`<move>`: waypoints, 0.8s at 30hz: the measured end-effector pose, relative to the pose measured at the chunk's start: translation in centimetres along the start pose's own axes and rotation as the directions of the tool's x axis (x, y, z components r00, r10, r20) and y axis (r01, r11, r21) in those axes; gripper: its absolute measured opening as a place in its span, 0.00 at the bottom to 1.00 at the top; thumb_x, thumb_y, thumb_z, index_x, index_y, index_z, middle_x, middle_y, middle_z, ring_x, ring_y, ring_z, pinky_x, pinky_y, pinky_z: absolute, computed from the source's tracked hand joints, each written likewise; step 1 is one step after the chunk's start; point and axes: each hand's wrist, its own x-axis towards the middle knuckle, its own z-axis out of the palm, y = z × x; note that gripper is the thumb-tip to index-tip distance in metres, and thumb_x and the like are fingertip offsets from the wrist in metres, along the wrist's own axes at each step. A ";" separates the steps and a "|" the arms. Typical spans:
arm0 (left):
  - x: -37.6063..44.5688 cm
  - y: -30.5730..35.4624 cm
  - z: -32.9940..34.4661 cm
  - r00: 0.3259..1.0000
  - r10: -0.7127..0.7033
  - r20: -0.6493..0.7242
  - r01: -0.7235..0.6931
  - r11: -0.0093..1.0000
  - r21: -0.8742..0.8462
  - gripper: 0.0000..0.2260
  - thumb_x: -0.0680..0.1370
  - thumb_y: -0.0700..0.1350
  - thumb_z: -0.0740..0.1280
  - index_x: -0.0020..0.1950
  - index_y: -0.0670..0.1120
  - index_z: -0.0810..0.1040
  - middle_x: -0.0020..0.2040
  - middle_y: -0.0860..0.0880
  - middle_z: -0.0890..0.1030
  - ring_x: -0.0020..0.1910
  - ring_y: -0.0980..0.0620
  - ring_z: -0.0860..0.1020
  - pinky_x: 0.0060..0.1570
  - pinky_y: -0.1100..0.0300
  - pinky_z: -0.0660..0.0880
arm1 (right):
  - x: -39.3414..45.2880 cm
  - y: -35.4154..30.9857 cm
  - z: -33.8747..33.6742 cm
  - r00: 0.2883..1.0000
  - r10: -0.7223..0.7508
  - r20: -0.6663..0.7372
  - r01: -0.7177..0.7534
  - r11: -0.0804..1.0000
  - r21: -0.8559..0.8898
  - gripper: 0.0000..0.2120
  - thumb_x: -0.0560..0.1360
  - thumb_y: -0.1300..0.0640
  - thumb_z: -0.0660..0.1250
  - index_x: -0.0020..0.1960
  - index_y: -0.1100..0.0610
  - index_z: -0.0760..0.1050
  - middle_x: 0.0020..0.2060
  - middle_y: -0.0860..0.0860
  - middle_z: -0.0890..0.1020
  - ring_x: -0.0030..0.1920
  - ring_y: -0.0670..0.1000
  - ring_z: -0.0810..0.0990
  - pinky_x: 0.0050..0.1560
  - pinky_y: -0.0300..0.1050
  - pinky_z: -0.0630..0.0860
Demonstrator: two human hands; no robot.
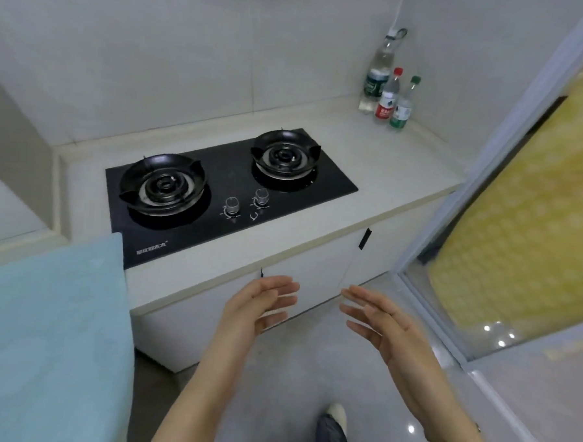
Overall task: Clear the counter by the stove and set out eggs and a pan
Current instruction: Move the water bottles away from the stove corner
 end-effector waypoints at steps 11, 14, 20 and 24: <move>12.6 0.7 19.9 0.985 -0.051 0.162 0.037 0.995 0.091 0.11 0.80 0.38 0.59 0.56 0.43 0.80 0.54 0.49 0.84 0.56 0.49 0.81 0.63 0.48 0.74 | 12.6 -5.6 -18.1 0.995 -0.059 -0.085 0.059 0.998 0.002 0.14 0.80 0.63 0.58 0.59 0.56 0.79 0.55 0.50 0.84 0.57 0.50 0.81 0.65 0.56 0.72; 15.7 0.9 22.5 0.986 -0.066 0.152 0.049 0.992 0.112 0.12 0.80 0.37 0.59 0.56 0.43 0.80 0.54 0.49 0.84 0.56 0.49 0.81 0.63 0.47 0.73 | 15.4 -6.3 -21.2 0.991 -0.049 -0.126 0.051 0.999 0.018 0.14 0.80 0.64 0.58 0.58 0.56 0.79 0.55 0.50 0.84 0.57 0.50 0.82 0.63 0.54 0.73; 23.4 1.6 25.5 0.985 -0.081 0.154 0.061 0.990 0.129 0.12 0.81 0.37 0.58 0.55 0.45 0.81 0.55 0.49 0.84 0.56 0.50 0.81 0.62 0.48 0.74 | 22.0 -7.7 -25.2 0.986 -0.028 -0.163 0.037 0.998 0.049 0.14 0.80 0.64 0.58 0.57 0.55 0.80 0.54 0.49 0.84 0.56 0.49 0.82 0.61 0.49 0.75; 29.8 2.5 28.0 0.987 -0.056 0.150 0.049 0.997 0.053 0.12 0.80 0.36 0.58 0.54 0.43 0.81 0.54 0.47 0.84 0.57 0.48 0.80 0.60 0.51 0.76 | 27.6 -9.3 -27.1 0.987 -0.038 -0.158 0.046 0.998 0.042 0.14 0.80 0.64 0.58 0.58 0.56 0.79 0.55 0.50 0.84 0.57 0.50 0.82 0.59 0.42 0.77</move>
